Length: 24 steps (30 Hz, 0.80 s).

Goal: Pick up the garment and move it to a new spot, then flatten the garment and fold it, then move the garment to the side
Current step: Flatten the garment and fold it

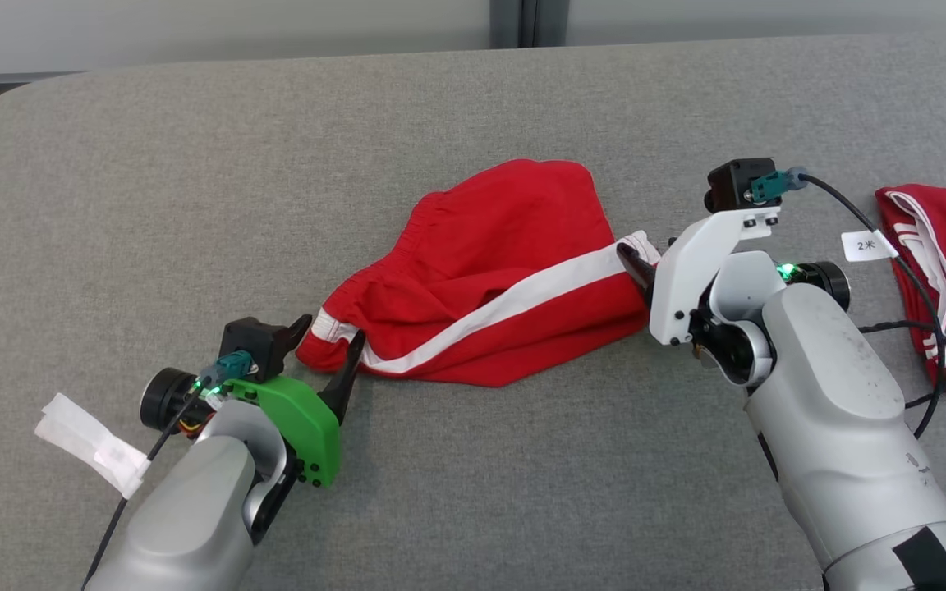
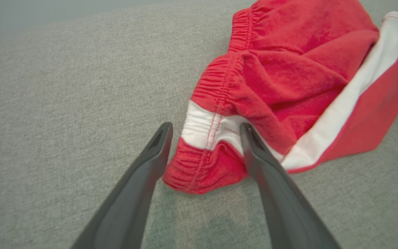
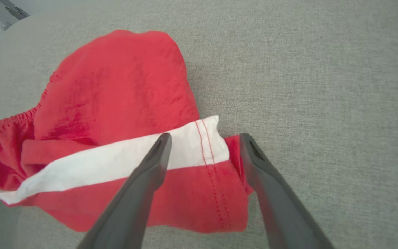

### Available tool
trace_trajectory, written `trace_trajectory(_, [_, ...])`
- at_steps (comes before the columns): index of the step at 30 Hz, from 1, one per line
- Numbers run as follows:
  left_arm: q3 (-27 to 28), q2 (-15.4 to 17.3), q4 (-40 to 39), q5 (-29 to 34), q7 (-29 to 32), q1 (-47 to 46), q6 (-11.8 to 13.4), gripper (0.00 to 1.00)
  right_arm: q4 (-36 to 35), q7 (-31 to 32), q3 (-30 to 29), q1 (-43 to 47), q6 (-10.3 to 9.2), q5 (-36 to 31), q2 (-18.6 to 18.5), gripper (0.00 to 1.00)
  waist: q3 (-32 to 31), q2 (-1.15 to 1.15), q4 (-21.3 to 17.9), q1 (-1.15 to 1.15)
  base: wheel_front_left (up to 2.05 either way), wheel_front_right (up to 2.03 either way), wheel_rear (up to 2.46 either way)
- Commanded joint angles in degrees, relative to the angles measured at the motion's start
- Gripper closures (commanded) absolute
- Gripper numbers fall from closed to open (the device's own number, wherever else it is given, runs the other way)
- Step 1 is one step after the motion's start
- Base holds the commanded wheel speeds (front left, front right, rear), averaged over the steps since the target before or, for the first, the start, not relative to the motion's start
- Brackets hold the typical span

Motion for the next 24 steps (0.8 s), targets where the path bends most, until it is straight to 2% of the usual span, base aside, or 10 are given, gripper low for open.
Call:
trace_trajectory(1, [-0.8, 0.4, 0.6, -0.6, -0.6, -1.2, -0.1, 0.0, 0.9, 0.3, 0.4, -1.2, -0.03, 0.3, 0.0, 0.0, 0.6, 0.0, 0.5, 0.0, 0.0, 0.0, 0.0])
trace_trajectory(11, [-5.2, 0.2, 4.7, -4.7, -4.4, -4.1, -0.1, 0.0, 6.5, -1.0, 3.7, -4.5, -0.03, 4.0, 0.1, 0.0, 0.9, 0.0, 1.1, 0.0, 0.0, 0.0, 0.0])
trace_trajectory(19, [-7.9, 0.4, 5.8, -6.6, -5.1, -5.5, -0.1, 0.0, 11.0, -1.6, 1.3, -6.5, -0.03, 2.5, 0.2, 0.0, 1.8, 0.0, 1.4, 0.0, 0.0, 0.0, 0.0])
trace_trajectory(24, [-9.0, 0.5, 6.0, -7.6, -5.4, -6.6, -0.1, 0.0, 11.5, -1.4, 3.6, -7.4, -0.03, 3.6, 0.2, 0.0, 2.5, 0.0, 1.7, 0.0, 0.0, 0.0, 0.0])
